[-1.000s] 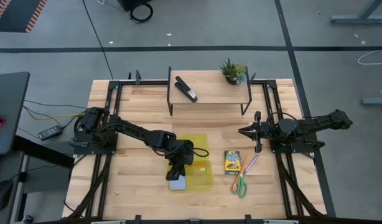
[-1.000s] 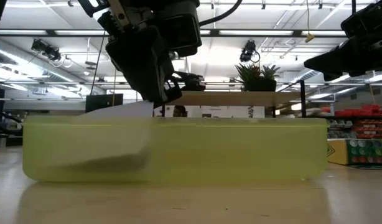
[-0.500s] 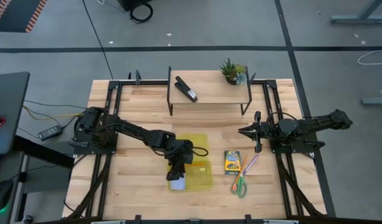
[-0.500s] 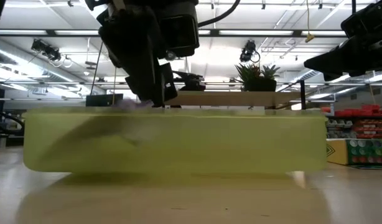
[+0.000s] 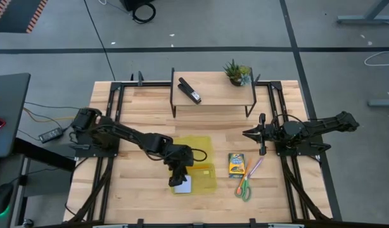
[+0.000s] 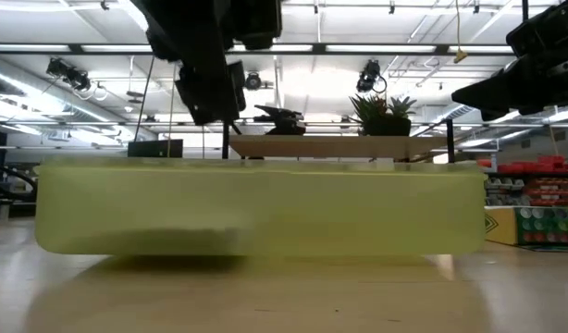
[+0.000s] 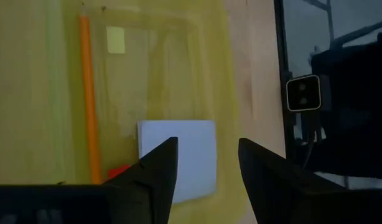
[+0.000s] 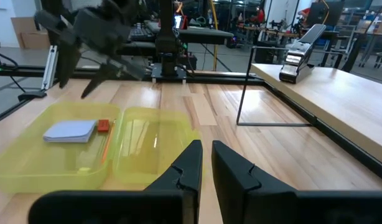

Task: Pack school essentials
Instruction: Put the yellow crayon box into the yellow supply box

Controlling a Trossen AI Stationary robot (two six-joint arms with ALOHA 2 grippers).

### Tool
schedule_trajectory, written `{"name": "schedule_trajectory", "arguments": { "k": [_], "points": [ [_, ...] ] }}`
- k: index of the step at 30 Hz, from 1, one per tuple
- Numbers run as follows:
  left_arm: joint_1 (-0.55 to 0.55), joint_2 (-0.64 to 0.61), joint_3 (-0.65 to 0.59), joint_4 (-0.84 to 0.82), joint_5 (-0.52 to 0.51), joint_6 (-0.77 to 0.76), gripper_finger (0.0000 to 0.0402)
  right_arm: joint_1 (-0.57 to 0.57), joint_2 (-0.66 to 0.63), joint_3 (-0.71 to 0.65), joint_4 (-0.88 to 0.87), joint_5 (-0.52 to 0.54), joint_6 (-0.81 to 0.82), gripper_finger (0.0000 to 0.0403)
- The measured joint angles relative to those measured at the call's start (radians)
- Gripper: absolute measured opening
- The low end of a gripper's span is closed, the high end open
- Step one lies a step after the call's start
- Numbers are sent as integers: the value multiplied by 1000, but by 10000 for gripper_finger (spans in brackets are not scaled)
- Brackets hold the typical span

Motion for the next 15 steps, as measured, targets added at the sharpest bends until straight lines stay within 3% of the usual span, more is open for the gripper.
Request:
{"name": "schedule_trajectory", "arguments": {
  "k": [7, 10, 15],
  "points": [
    [-2, -78, 0, -1, -25, 10, 165, 0, 1, -1, 7, 11, 0, 42],
    [3, -114, 0, 0, -84, -1, 147, 0, 1, -1, 10, 11, 9, 42],
    [3, -163, 0, 4, -254, 0, 115, 0, 1, -1, 17, 41, 315, 42]
  ]
}}
